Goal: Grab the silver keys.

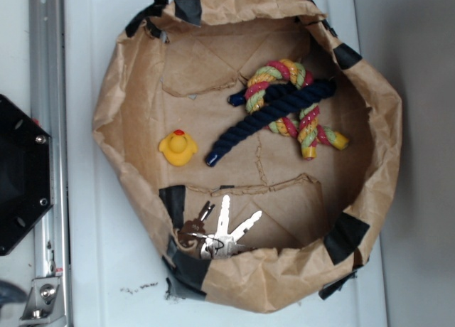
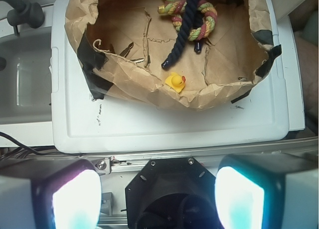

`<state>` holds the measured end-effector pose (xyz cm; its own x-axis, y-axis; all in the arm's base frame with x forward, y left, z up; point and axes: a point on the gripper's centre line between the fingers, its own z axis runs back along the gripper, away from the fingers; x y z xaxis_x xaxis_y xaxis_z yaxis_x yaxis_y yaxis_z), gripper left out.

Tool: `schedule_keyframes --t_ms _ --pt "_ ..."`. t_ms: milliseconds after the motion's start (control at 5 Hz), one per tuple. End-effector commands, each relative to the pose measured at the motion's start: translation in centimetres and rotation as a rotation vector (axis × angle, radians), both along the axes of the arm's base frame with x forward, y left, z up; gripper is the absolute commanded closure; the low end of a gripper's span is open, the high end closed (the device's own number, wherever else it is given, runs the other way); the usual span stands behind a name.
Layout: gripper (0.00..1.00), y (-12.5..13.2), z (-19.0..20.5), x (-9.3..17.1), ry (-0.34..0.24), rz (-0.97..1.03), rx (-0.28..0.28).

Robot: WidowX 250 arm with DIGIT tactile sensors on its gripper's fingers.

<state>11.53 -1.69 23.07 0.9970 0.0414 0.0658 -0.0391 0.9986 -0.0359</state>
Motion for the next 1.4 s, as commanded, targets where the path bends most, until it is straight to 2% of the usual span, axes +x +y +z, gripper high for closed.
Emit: schedule_keyframes --t_ms 0,200,400,600,800,1000,1200 --pt "0.0 1.4 -0.4 6.7 -0.135 0.037 -0.067" --pt "0.0 2.4 -2.6 8.0 -0.049 -0.002 -0.146" --pt "0.0 2.2 -5.4 8.2 0.073 -0.038 -0.224" --pt "0.0 2.4 -7.0 9.3 0.124 -0.024 -0.253" --pt "0.0 3.0 -7.7 10.8 0.143 0.016 -0.295" --pt "0.0 3.3 -7.6 13.2 0.067 0.048 -0.303" --pt "0.0 3.4 -8.3 14.7 0.02 0.045 -0.336"
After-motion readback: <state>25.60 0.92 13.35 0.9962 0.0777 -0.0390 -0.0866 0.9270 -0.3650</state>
